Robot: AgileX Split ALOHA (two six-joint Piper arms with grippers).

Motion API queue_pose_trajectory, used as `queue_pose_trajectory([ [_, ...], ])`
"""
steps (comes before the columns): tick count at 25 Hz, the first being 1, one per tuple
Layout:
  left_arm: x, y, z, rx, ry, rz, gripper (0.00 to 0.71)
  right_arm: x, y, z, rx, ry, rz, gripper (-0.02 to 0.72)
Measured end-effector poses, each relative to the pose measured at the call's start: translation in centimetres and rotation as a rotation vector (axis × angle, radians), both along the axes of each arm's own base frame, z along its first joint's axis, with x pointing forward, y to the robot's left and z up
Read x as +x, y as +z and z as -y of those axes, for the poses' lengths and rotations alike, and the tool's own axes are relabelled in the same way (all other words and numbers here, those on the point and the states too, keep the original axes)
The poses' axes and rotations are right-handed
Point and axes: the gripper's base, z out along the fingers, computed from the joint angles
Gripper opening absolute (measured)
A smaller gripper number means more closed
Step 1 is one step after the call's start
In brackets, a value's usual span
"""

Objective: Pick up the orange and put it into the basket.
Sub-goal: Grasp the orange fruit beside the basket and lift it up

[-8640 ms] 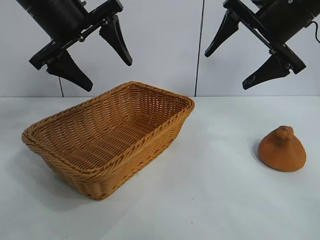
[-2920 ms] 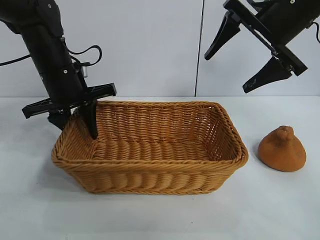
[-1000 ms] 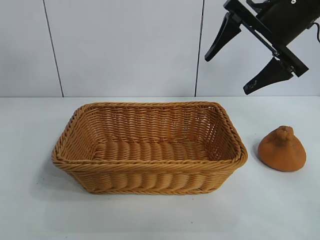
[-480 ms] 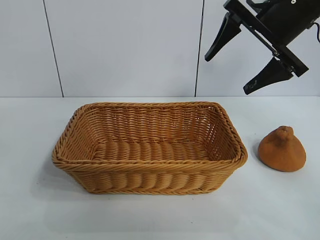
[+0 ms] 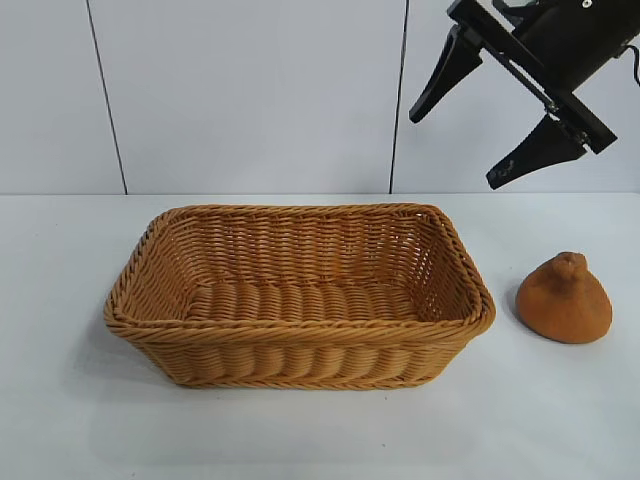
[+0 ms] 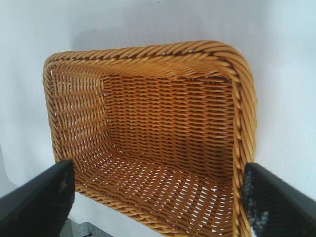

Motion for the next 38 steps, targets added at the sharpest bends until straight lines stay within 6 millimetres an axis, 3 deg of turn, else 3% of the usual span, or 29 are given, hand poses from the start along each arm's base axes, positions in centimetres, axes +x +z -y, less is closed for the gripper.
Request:
queue_pose_trajectory([
  [5, -2.1, 0.1, -0.1, -0.017, -0.003, 0.138, 0.631, -0.7, 0.7, 1.5, -0.175, -0.008, 0.008, 0.631],
  [9, -2.3, 0.1, -0.1, -0.019, -0.003, 0.157, 0.631, -0.9, 0.5, 2.5, -0.279, -0.021, -0.016, 0.631],
  [19, -2.4, 0.1, -0.1, -0.019, -0.003, 0.158, 0.631, -0.5, 0.4, 7.9, -0.340, -0.161, -0.036, 0.631],
  [24, -2.4, 0.1, -0.1, -0.019, -0.003, 0.158, 0.631, -0.1, -0.1, 8.7, -0.339, -0.193, -0.032, 0.631],
  [28, -2.4, 0.1, -0.1, -0.019, -0.003, 0.158, 0.631, 1.1, -3.5, 8.5, -0.308, -0.196, -0.108, 0.631],
  [32, -2.4, 0.1, -0.1, -0.019, -0.003, 0.158, 0.631, 2.6, -8.5, 7.8, -0.292, -0.179, -0.172, 0.631],
  [36, -2.4, 0.1, -0.1, -0.019, -0.003, 0.158, 0.631, 3.0, -12.8, 6.2, -0.312, -0.130, -0.243, 0.629],
  [38, -2.4, 0.1, -0.1, -0.019, -0.003, 0.158, 0.631, 3.0, -13.9, 5.7, -0.337, -0.108, -0.264, 0.595],
])
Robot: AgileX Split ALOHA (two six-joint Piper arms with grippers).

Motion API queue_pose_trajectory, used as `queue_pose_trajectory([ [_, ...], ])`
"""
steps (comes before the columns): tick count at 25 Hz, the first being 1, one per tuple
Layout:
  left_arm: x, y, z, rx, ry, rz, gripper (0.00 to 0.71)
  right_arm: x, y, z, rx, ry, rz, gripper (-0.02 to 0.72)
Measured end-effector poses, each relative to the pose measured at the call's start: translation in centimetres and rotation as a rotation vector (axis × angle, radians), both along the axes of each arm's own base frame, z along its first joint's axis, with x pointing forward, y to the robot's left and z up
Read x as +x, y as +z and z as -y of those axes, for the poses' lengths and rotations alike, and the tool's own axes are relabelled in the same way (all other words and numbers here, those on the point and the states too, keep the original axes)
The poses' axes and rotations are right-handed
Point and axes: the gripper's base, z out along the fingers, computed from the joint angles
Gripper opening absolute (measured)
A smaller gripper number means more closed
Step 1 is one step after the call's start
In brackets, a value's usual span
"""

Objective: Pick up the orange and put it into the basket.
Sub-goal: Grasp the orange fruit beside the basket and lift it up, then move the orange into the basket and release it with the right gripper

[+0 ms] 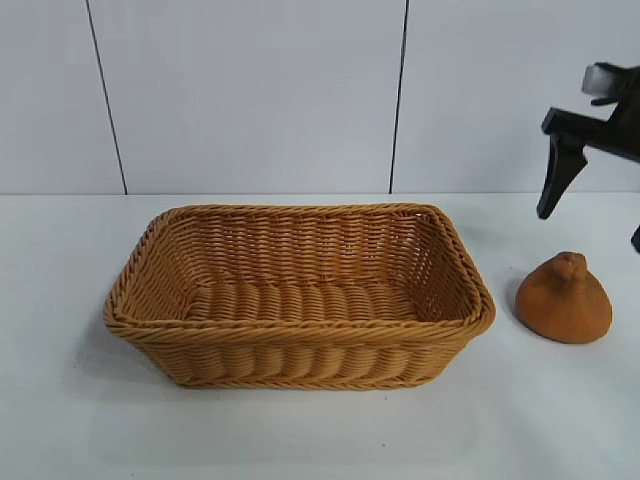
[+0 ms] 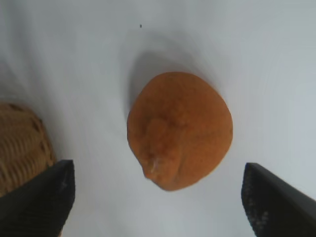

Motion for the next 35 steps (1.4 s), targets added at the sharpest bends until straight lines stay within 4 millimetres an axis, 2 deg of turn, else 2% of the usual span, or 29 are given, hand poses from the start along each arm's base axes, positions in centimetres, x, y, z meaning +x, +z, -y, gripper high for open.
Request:
queue_pose_trajectory([
  [2, 0.0, 0.0, 0.0, 0.000, 0.000, 0.001, 0.631, 0.0, -0.2, -0.3, -0.037, 0.012, -0.005, 0.496],
  [4, 0.0, 0.0, 0.0, 0.000, 0.000, 0.001, 0.631, 0.0, -0.2, -0.2, -0.077, 0.025, 0.000, 0.336],
  [5, 0.0, 0.0, 0.0, 0.000, 0.000, 0.001, 0.631, 0.0, -0.1, -0.1, -0.091, 0.026, 0.000, 0.233],
  [7, 0.0, 0.0, 0.0, 0.000, 0.000, 0.001, 0.631, -0.1, 0.7, 0.0, -0.099, 0.024, 0.006, 0.057],
  [12, 0.0, 0.0, 0.0, 0.000, 0.000, 0.001, 0.631, -0.3, 3.5, 0.1, -0.109, 0.029, 0.066, 0.051],
  [15, 0.0, 0.0, 0.0, 0.000, 0.000, 0.001, 0.631, -0.7, 7.3, 0.1, -0.105, 0.022, 0.160, 0.051],
  [16, 0.0, 0.0, 0.0, 0.000, 0.000, 0.001, 0.631, -0.7, 7.3, 0.1, -0.105, 0.022, 0.160, 0.051],
  [20, 0.0, 0.0, 0.0, 0.000, 0.000, 0.001, 0.631, -1.8, 12.4, 0.2, -0.098, 0.014, 0.288, 0.051],
  [23, 0.0, 0.0, 0.0, 0.000, 0.000, 0.001, 0.631, -2.8, 15.2, 0.0, -0.068, -0.002, 0.359, 0.051],
  [28, 0.0, 0.0, 0.0, 0.000, 0.000, 0.001, 0.631, -3.6, 17.4, -0.8, 0.028, -0.042, 0.408, 0.051],
  [30, 0.0, 0.0, 0.0, 0.000, 0.000, 0.001, 0.631, -3.7, 17.6, -1.7, 0.068, -0.033, 0.409, 0.051],
  [31, 0.0, 0.0, 0.0, 0.000, 0.000, 0.001, 0.631, -4.0, 17.6, -3.7, 0.108, 0.017, 0.409, 0.051],
  [35, 0.0, 0.0, 0.0, 0.000, 0.000, 0.001, 0.631, -4.8, 17.8, -8.7, 0.163, 0.131, 0.438, 0.051],
])
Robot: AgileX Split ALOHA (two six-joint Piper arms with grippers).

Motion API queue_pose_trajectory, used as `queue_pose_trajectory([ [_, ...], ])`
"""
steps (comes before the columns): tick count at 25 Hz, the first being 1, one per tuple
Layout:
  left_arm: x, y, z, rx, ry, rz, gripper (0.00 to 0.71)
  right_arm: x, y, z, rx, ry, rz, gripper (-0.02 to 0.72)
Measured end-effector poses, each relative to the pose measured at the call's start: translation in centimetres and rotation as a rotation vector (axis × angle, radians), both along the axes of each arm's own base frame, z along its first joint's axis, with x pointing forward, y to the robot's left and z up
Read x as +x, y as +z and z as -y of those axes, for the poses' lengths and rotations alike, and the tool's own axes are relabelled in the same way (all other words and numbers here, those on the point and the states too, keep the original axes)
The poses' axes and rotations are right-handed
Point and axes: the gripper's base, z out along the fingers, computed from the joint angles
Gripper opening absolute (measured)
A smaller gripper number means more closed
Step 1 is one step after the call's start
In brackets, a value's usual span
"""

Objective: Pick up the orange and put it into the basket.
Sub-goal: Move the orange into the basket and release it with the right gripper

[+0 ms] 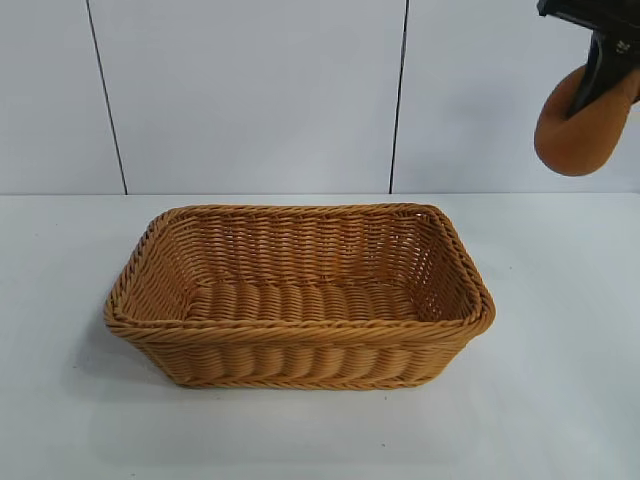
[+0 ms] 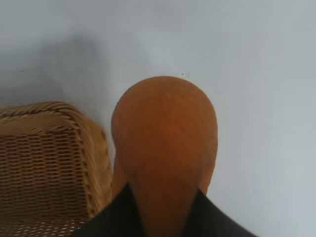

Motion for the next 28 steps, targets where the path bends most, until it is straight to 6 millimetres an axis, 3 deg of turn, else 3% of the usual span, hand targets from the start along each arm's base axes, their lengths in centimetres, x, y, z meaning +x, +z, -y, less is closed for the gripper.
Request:
queue_pose_trajectory([
  [5, 0.0, 0.0, 0.0, 0.000, 0.000, 0.000, 0.631, -2.1, 0.0, -6.4, 0.026, 0.148, 0.034, 0.051],
  [9, 0.0, 0.0, 0.0, 0.000, 0.000, 0.000, 0.631, -2.9, -1.3, -9.7, 0.029, 0.194, 0.031, 0.051],
  [12, 0.0, 0.0, 0.0, 0.000, 0.000, 0.000, 0.631, -2.4, -3.5, -11.1, 0.014, 0.190, 0.006, 0.051],
  [20, 0.0, 0.0, 0.0, 0.000, 0.000, 0.000, 0.631, -1.5, -12.5, -14.7, -0.048, 0.213, -0.098, 0.051],
  [24, 0.0, 0.0, 0.0, 0.000, 0.000, 0.000, 0.631, -1.3, -13.7, -14.8, -0.064, 0.213, -0.111, 0.051],
  [27, 0.0, 0.0, 0.0, 0.000, 0.000, 0.000, 0.631, -1.2, -13.7, -14.8, -0.064, 0.213, -0.103, 0.148],
  [28, 0.0, 0.0, 0.0, 0.000, 0.000, 0.000, 0.631, -1.2, -13.7, -14.7, -0.064, 0.213, -0.104, 0.303],
])
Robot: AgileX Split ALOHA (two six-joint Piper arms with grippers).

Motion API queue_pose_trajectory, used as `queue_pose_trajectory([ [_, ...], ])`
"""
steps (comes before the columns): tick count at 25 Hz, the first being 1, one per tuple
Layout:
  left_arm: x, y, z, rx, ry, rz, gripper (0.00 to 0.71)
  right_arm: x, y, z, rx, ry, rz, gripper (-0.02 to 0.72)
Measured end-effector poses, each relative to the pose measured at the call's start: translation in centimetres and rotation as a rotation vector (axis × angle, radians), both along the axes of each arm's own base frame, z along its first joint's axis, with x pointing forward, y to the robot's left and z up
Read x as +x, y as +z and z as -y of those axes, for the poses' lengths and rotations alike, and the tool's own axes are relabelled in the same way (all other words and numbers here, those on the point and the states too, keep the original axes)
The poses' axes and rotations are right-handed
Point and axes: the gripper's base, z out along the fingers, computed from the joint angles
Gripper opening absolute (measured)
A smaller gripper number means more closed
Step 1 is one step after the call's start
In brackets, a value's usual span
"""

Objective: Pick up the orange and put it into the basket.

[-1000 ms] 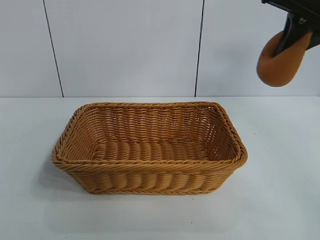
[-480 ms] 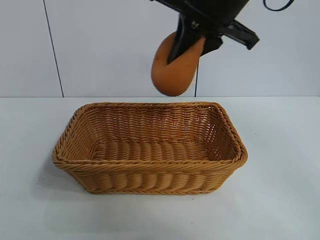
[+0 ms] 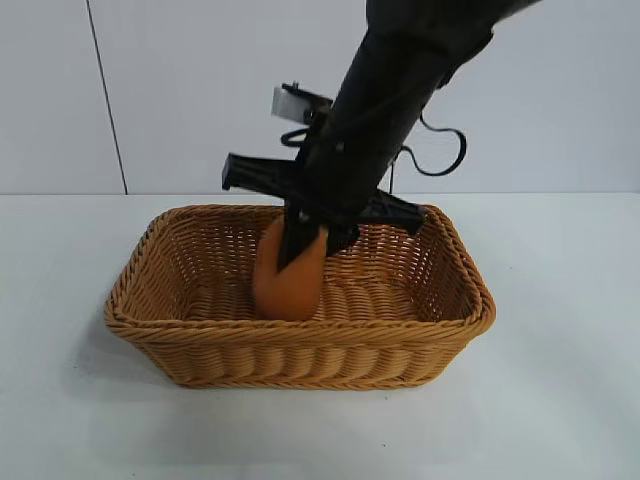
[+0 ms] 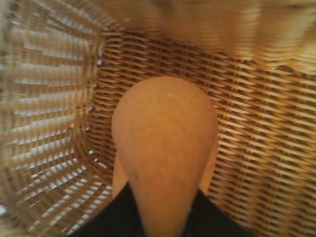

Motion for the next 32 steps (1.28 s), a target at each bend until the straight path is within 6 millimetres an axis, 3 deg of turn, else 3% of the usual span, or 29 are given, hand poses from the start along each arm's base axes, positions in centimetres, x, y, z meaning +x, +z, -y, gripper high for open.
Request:
queue_pose_trajectory([
  [3, 0.0, 0.0, 0.0, 0.000, 0.000, 0.000, 0.631, -0.1, 0.4, 0.1, -0.003, 0.022, 0.004, 0.571],
  [5, 0.0, 0.0, 0.0, 0.000, 0.000, 0.000, 0.631, -0.3, 1.1, 0.2, -0.016, 0.050, 0.006, 0.651],
  [8, 0.0, 0.0, 0.0, 0.000, 0.000, 0.000, 0.631, -0.1, 3.4, 0.3, -0.062, 0.104, 0.010, 0.684],
  [16, 0.0, 0.0, 0.0, 0.000, 0.000, 0.000, 0.631, 2.2, 12.4, 1.6, -0.272, 0.132, 0.149, 0.694],
  [21, 0.0, 0.0, 0.0, 0.000, 0.000, 0.000, 0.631, 3.9, 14.7, 3.5, -0.256, 0.059, 0.214, 0.694],
  [26, 0.0, 0.0, 0.0, 0.000, 0.000, 0.000, 0.631, 6.3, 14.7, 8.2, -0.272, -0.049, 0.198, 0.694],
  [32, 0.0, 0.0, 0.0, 0.000, 0.000, 0.000, 0.631, 9.1, 14.7, 17.4, -0.300, -0.246, 0.168, 0.694],
])
